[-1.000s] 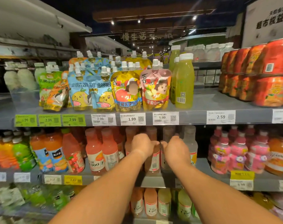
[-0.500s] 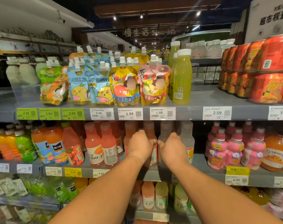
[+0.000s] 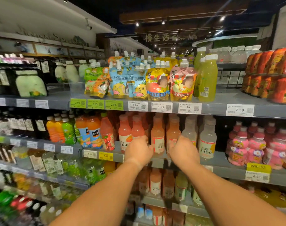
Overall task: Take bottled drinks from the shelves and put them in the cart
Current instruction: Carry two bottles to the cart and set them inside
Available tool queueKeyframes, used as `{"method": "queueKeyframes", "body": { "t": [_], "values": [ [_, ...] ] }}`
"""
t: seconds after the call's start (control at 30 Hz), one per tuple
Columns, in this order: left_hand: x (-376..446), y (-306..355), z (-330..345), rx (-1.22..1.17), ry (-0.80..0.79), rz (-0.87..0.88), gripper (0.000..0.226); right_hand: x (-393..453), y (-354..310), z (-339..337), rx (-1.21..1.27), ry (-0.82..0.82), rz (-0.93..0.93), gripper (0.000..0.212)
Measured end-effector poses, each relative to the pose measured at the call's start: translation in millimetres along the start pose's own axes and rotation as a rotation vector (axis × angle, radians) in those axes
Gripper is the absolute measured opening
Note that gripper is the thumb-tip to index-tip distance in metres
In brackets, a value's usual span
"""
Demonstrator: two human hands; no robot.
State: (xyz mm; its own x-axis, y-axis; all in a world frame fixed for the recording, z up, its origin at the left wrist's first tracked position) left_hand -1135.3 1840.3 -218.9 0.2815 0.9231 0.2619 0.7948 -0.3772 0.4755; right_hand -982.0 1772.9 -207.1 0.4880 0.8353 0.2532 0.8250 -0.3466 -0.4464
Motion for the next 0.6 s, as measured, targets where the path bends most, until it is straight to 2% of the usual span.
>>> {"method": "queueKeyframes", "body": {
  "t": [0.07,0.2,0.27,0.33,0.5,0.6],
  "values": [
    [-20,-42,-23,0.019,-0.005,-0.083,0.034,-15,-32,12,0.012,-0.059,-0.03,0.039],
    [-68,-140,-81,0.035,0.029,-0.255,0.024,-69,-123,57,0.039,-0.198,-0.177,0.041],
    [-97,-192,-112,0.076,0.039,-0.353,0.035,-102,-175,85,0.059,-0.263,-0.261,0.04],
    [-132,-244,-148,0.11,0.082,-0.458,0.041,-137,-230,113,0.059,-0.343,-0.353,0.043],
    [-225,-356,-243,0.154,0.22,-0.703,0.033,-227,-364,163,0.118,-0.513,-0.569,0.042],
    [-278,-406,-286,0.193,0.296,-0.817,0.033,-278,-427,184,0.161,-0.555,-0.72,0.041]
  ]
}}
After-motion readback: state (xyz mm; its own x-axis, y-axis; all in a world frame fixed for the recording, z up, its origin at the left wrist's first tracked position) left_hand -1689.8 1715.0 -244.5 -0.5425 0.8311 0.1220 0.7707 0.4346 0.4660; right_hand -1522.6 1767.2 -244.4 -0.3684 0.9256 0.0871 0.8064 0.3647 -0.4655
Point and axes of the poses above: each hand's wrist, its own x-axis towards the middle knuckle, its own z-axis out of the palm, y = z × x, the point moved 1 cm from there along x, towards the middle knuckle, and after that the axes turned 6 degrees about -y, right-handed, at the moved point
